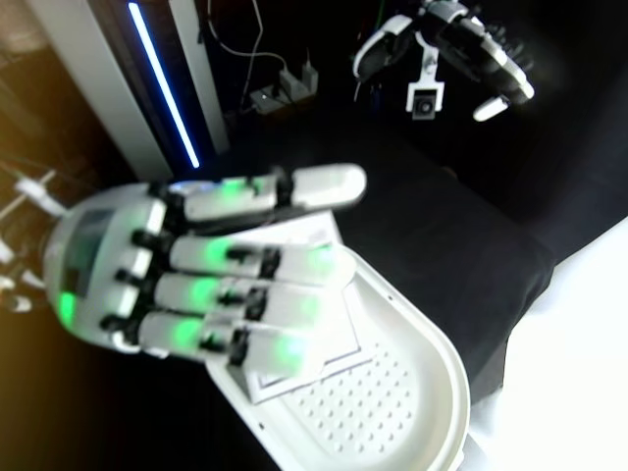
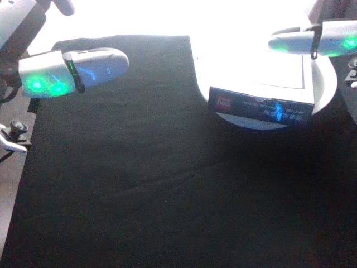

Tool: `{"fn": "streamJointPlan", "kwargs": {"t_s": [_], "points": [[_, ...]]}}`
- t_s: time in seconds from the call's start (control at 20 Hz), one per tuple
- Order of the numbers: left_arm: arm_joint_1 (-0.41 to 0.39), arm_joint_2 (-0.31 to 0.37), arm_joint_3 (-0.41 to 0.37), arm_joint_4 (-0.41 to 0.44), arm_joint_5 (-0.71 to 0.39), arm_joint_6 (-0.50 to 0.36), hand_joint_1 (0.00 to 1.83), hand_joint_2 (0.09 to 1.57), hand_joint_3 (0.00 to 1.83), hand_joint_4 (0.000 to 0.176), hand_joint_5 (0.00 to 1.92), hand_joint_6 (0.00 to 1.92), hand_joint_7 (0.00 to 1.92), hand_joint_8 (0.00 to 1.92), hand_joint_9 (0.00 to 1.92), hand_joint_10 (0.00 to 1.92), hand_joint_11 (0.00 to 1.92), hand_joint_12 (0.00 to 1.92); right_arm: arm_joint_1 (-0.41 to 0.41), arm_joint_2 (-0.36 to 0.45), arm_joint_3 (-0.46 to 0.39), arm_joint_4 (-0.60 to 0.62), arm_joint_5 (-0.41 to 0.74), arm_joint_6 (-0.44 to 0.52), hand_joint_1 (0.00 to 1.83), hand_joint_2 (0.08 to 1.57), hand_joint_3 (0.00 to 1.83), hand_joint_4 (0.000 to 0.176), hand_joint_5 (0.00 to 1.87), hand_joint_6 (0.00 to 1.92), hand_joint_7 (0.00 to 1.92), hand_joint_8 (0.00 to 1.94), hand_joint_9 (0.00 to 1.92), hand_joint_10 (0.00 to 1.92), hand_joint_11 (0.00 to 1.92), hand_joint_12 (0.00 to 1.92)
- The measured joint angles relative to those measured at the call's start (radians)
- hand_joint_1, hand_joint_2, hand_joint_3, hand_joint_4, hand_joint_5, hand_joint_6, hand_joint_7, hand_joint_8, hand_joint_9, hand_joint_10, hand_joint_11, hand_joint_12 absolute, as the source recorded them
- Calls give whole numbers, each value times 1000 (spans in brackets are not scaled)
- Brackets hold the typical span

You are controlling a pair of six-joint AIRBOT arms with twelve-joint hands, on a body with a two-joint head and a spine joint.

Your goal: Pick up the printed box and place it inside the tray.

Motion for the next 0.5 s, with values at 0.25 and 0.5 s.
{"fn": "streamJointPlan", "kwargs": {"t_s": [0.25,0.5], "points": [[11,-1,1,-5,-16,1,554,936,17,87,0,0,0,0,0,0,0,1921,-26,9,-28,-11,2,2,746,624,0,176,0,0,0,0,0,0,0,0],[44,2,-24,-50,-48,59,532,911,0,121,0,0,0,0,0,0,0,1921,-29,30,-67,-37,8,1,627,657,3,176,0,0,0,0,0,0,52,24]]}}
